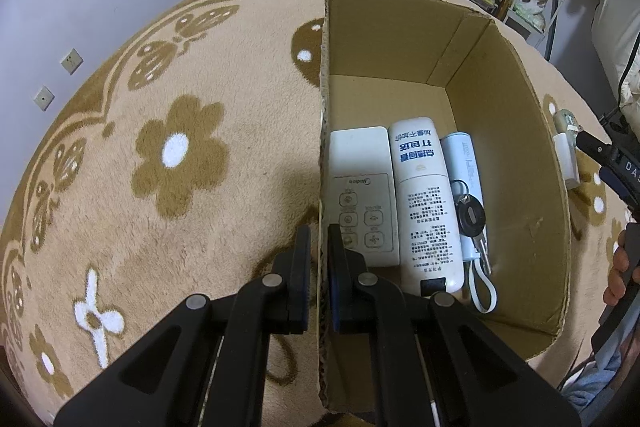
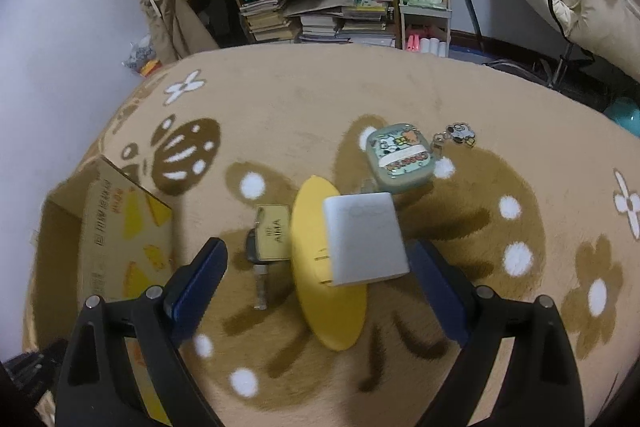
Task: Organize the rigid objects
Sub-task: 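Return the right tool to the items and grasp the white charger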
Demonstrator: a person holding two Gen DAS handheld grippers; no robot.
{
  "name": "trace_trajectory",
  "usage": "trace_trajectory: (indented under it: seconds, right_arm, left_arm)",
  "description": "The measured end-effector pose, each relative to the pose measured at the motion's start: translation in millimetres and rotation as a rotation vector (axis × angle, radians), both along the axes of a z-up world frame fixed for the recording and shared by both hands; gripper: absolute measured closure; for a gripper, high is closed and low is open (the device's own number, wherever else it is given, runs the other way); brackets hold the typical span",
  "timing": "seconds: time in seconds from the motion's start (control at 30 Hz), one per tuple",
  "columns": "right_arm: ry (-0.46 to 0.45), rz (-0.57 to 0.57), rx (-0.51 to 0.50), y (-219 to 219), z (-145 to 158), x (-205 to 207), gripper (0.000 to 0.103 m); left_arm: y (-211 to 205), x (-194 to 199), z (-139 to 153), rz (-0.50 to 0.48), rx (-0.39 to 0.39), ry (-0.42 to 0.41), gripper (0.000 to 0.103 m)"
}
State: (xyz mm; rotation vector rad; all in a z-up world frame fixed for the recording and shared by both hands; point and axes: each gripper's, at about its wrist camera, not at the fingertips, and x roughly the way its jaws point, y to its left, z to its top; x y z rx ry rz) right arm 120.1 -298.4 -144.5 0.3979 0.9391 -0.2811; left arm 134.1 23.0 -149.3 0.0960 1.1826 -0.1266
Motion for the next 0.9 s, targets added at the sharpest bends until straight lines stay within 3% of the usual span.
trace_trajectory:
  seconds: [0.07, 0.2, 0.27, 0.33, 0.67, 0.9]
  right_arm:
    - [0.002, -0.008, 0.000, -4.2, -4.5, 1.4, 0.006]
    - [-0.007, -0.028, 0.044, -12.6, -14.7, 4.8, 0.019]
    - [-0.004, -0.040, 0.070, -17.6, -23.3, 6.3, 0.027]
    - [-0.003, -0.068, 0.080, -22.1, -30.4, 3.9, 0.045]
    - [-0.065, -0.145, 0.239, -47.5, -49.3, -9.3, 0.044]
    - [-0.050, -0.111, 0.114, -32.4, -47.9, -1.1, 0.044]
  left_arm:
    - [-0.6, 0.4, -0.7, -0.003, 0.009, 0.000, 0.095]
    - [-1.6, 0.2, -0.8, -0.001, 0.004, 0.002, 0.095]
    - [-1.5, 0.2, -0.9, 0.000, 0.001, 0.003, 0.095]
    - [-1.6, 0.6, -0.5, 0.000, 0.003, 0.002, 0.095]
    - [-1.4, 1.3, -1.3, 0.002, 0.001, 0.002, 0.095]
    - [-0.6, 3.1, -1.9, 0.001, 0.000, 0.002, 0.095]
